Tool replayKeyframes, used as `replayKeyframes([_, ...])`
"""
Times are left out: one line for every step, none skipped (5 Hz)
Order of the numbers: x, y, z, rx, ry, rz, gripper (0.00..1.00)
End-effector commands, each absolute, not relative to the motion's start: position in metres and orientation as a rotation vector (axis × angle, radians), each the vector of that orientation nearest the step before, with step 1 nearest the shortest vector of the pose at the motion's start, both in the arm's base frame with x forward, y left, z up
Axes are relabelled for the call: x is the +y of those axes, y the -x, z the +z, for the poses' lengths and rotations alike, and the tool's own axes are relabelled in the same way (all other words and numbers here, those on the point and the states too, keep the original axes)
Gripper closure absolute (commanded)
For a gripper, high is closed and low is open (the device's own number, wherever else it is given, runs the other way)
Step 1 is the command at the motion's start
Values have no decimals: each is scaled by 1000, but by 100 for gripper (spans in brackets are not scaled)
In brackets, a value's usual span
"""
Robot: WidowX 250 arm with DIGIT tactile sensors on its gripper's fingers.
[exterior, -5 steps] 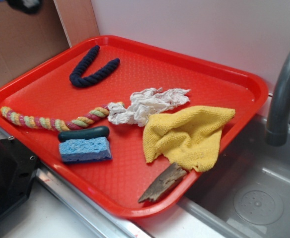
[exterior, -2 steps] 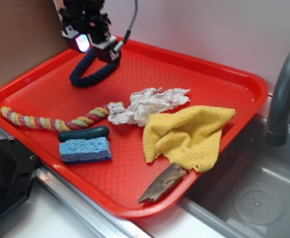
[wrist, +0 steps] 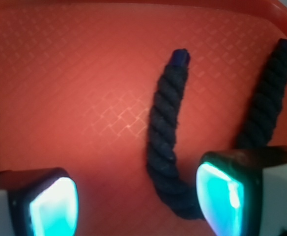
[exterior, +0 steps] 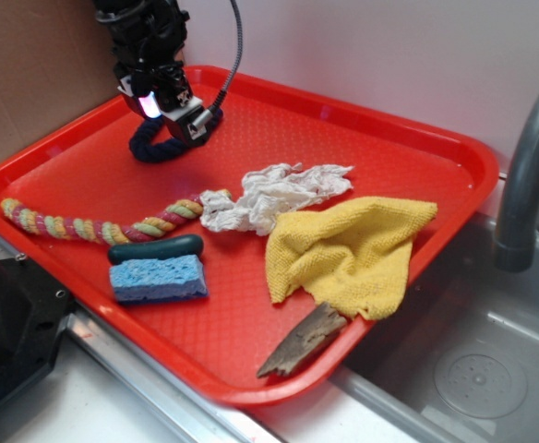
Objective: Grab the blue rope.
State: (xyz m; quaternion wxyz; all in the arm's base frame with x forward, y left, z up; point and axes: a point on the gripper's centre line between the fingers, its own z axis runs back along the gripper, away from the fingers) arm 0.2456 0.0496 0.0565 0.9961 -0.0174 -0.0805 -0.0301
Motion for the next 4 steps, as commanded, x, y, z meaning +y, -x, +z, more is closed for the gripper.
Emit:
replayKeyframes([49,-251,64,-186,29,-60,0])
replayKeyframes([60,-265,51,-176,26,-65,0])
replayKeyframes([57,-274,28,-155,101,-78,0])
replayKeyframes([52,-274,4,-89,57,-96,0])
